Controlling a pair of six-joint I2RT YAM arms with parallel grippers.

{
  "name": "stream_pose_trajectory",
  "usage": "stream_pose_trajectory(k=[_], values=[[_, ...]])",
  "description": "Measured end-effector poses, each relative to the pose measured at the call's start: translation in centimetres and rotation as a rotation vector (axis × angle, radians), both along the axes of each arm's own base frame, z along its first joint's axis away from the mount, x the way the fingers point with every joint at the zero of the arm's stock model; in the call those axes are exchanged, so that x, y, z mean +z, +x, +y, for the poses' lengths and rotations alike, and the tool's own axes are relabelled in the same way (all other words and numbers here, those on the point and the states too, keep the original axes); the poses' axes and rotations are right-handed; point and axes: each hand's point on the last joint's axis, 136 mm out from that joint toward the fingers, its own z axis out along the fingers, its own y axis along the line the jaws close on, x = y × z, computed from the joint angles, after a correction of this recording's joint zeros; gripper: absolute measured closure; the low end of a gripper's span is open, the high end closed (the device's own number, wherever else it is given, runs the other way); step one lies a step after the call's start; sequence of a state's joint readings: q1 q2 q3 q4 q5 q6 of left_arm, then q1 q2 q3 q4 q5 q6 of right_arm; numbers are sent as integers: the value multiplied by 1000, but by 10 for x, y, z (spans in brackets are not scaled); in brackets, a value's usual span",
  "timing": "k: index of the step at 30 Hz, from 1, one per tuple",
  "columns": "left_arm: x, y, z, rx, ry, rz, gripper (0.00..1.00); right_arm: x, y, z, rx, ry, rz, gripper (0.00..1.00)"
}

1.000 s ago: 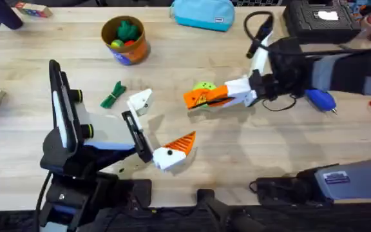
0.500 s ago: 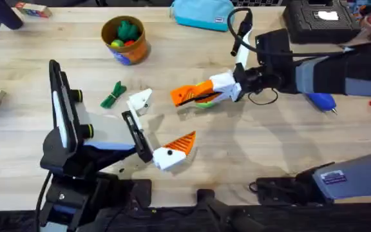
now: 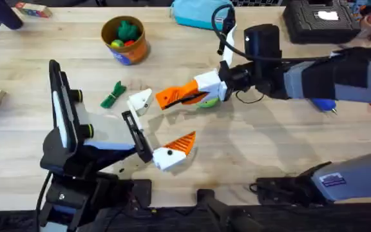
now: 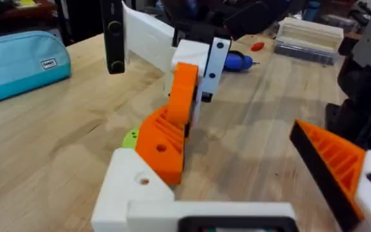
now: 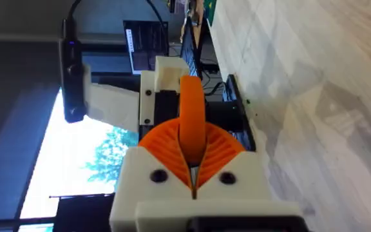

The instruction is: Pick up the gripper from the table and insert it into the empty holder that is missing its gripper. Then pick up a screw, insert it into the mounting hole, and use the screwdriver to tighten it. Finally, clean up the table by picking up the vegetable and placing it into the bucket.

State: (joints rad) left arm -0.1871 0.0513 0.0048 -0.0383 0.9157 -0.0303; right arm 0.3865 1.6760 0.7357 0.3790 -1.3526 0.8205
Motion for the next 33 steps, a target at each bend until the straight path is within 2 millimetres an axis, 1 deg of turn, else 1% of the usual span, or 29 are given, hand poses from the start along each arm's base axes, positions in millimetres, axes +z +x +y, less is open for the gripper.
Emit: stream_pose_trajectory(k=[4,7,14,20,33], values=[[0,0,0,2,0,0,10,0,-4,4,9,-10,27,991],[0,2,1,11,1,0,10,1,-3,6,5,-13,32,991],[0,2,1,15,1,0,10,13,4,11,-7,21,-14,991],[0,2,1,16,1,0,10,14,4,11,-9,14,19,991],[-2,7,4,45,3,10,10,12,1,17,-7,3,21,991]])
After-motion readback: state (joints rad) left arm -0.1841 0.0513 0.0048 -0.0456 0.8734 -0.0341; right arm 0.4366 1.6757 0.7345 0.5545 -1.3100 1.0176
